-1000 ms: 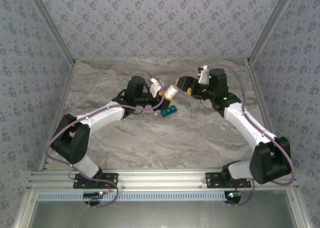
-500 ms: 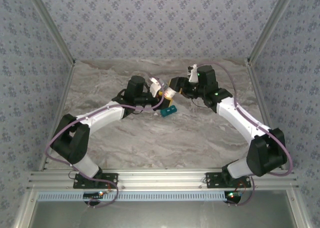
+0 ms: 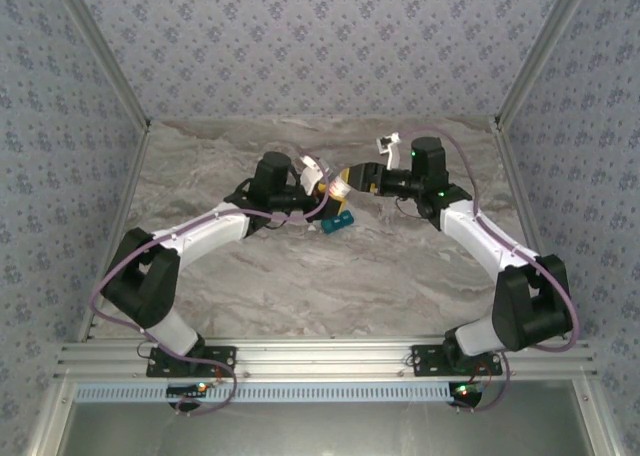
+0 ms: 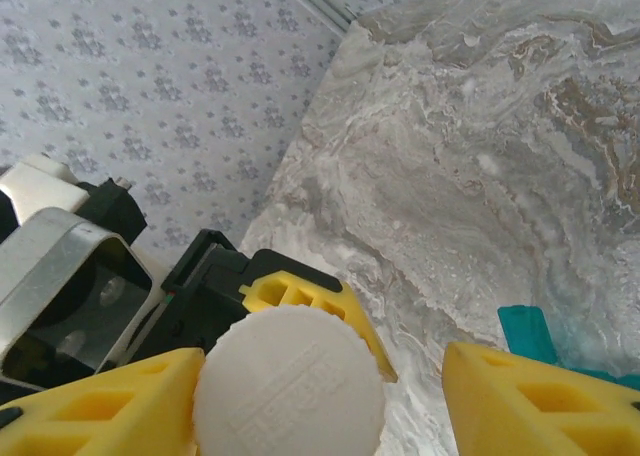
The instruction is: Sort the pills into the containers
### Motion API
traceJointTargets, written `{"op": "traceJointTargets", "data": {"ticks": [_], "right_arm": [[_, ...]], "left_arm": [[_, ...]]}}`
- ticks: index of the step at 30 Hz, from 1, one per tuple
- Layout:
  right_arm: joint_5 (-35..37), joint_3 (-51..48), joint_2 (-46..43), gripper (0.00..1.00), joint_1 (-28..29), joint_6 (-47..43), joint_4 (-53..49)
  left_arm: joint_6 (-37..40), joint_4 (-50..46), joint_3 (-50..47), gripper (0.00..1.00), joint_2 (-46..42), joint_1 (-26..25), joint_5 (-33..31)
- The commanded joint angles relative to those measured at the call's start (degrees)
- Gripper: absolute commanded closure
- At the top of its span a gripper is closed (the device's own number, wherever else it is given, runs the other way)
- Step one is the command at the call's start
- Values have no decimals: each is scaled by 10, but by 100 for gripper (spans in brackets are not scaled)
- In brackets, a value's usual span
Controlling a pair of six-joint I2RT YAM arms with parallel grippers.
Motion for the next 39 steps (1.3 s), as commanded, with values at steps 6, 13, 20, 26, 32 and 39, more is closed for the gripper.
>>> {"op": "traceJointTargets", "data": {"ticks": [6, 13, 20, 26, 32, 39], "right_arm": [[0, -13, -58, 25, -19, 11, 2], [76, 9, -52, 24, -11, 91, -40], [109, 45, -17, 25, 21, 102, -73], [113, 53, -6, 28, 40, 99, -73], [108, 54, 4, 47, 42, 91, -73], [24, 33, 15, 63, 28, 19, -30]], "left_arm": [[3, 20, 15, 100, -27, 3, 17], [5, 18, 17, 100, -25, 3, 16], [6, 15, 18, 100, -25, 3, 14], [4, 17, 18, 100, -23, 3, 15], [4, 20, 17, 100, -22, 3, 16], [-1, 26, 17, 100, -23, 2, 20]]}}
